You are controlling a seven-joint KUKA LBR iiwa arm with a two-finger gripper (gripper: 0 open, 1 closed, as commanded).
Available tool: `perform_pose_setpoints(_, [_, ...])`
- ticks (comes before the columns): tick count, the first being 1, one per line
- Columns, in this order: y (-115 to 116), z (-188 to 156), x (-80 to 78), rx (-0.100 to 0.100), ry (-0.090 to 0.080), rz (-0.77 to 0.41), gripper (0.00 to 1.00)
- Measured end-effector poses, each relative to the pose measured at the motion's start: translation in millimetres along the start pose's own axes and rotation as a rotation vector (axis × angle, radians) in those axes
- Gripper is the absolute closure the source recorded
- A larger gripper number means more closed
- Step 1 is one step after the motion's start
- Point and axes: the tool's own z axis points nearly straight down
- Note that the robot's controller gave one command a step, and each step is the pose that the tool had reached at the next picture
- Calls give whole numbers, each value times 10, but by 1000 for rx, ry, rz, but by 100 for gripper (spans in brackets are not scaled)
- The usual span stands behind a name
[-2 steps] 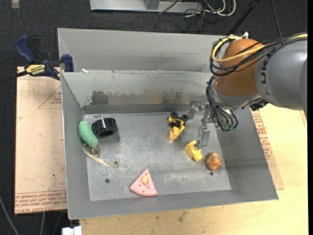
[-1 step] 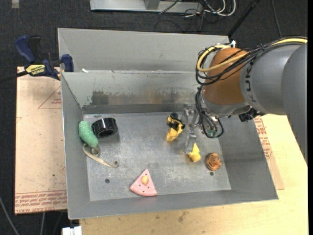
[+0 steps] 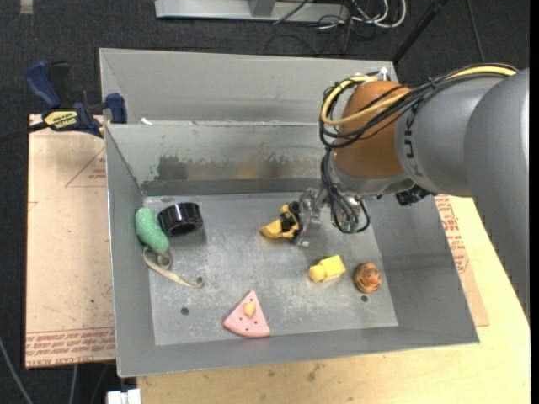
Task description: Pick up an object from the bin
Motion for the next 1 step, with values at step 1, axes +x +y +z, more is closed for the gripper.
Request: perform_pose_setpoints(1, [0, 1, 0, 0, 0, 0, 100])
